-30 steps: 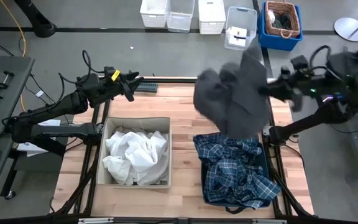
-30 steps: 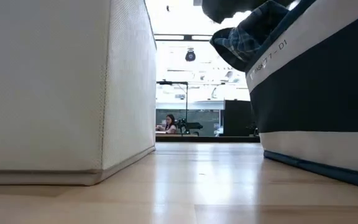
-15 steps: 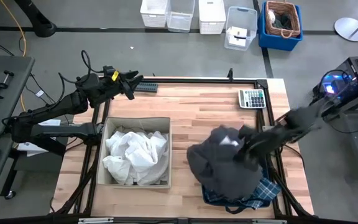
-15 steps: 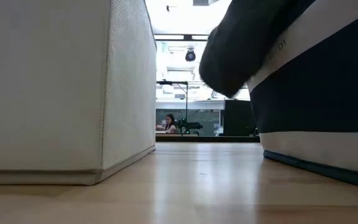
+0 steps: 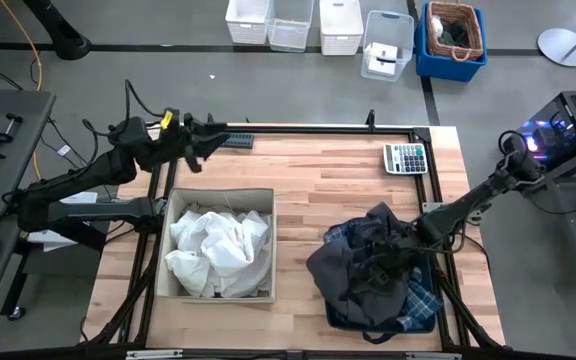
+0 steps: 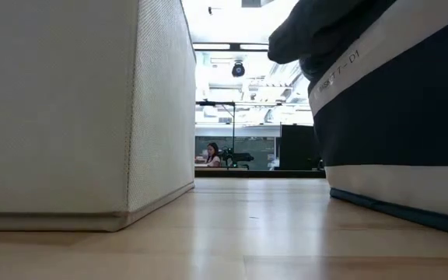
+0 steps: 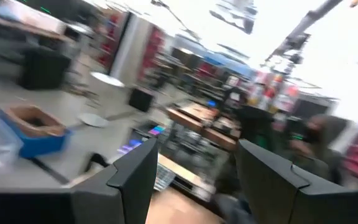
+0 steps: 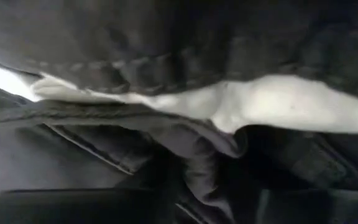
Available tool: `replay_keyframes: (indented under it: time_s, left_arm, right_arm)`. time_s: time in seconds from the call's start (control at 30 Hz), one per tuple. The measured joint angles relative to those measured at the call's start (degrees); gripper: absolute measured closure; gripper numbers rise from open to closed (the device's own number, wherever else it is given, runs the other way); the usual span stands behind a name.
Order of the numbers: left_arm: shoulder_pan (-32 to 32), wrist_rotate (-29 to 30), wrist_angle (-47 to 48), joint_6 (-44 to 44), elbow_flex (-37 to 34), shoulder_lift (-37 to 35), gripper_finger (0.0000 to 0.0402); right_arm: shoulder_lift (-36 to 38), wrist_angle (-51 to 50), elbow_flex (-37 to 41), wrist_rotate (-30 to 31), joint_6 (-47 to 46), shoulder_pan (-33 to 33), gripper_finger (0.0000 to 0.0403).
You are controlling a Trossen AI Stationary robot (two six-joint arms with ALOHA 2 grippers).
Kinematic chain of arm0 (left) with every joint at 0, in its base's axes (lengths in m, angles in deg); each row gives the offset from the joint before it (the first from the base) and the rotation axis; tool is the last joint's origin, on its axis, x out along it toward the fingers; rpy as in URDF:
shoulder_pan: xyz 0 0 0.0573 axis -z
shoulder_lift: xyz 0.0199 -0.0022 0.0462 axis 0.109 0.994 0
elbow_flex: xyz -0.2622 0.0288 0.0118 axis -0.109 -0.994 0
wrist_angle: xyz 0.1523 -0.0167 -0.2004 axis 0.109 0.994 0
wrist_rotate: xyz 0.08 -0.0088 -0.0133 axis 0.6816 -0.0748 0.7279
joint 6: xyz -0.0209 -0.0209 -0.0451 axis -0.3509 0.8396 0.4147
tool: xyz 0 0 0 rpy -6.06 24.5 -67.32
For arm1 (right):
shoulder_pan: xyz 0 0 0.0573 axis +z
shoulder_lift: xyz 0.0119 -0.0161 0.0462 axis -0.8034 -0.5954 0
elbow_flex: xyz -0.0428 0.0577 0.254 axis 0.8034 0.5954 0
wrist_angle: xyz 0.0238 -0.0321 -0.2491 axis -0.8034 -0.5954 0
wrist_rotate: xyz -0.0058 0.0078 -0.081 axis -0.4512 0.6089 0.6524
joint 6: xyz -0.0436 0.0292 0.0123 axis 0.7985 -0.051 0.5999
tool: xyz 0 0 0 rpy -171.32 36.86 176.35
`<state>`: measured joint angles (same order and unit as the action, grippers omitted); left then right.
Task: Sort clothes
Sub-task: Put the black shorts into the blue laundry bin
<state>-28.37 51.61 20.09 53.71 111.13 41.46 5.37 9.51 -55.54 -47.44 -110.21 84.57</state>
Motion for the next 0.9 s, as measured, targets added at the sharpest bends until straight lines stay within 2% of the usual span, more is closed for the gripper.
replay_keyframes:
  time_s: [0.13,0.2,0.3,0.37,0.4,0.53,0.6,0.7,0.9]
  left_arm:
    - [0.96,-9.15,3.42,3.39,0.0,-1.59,0.0204]
    - [3.44,-10.0,6.29,3.49,0.0,-1.75,0.0227]
    - [9.49,-7.69,3.44,4.41,-2.6,-1.23,0.0303]
    - [14.0,-4.31,-4.82,5.16,-7.21,-0.66,0.0369]
    - [15.94,-2.1,-11.29,5.99,-10.02,0.02,0.0384]
    - [20.98,5.15,-36.96,9.21,-21.35,4.53,0.0393]
    - [21.92,6.31,-44.35,9.74,-25.36,5.44,0.0399]
    - [22.3,8.03,-51.15,9.33,-29.66,4.06,0.04]
    - [22.34,9.41,-54.02,11.11,-35.5,-0.52,0.0401]
  right_arm:
    - [-0.22,0.07,-1.37,-0.53,3.63,-0.53,0.022]
    - [-0.22,-1.19,-2.79,-1.31,5.98,-1.46,0.0191]
    - [-0.24,-2.14,-4.48,-1.85,8.83,-3.57,0.0173]
    - [-0.26,-2.06,-5.36,-1.56,11.15,-5.1,0.017]
    - [-0.26,-1.94,-5.65,-1.28,12.3,-5.94,0.017]
    - [-0.28,-2.03,-6.47,-0.89,14.86,-9.12,0.0168]
    - [-0.28,-2.16,-6.87,-1.0,15.37,-10.24,0.0168]
    - [-0.28,-2.19,-7.34,-1.27,16.71,-11.1,0.0168]
    - [-0.26,-2.6,-7.91,-1.44,19.07,-11.26,0.0167]
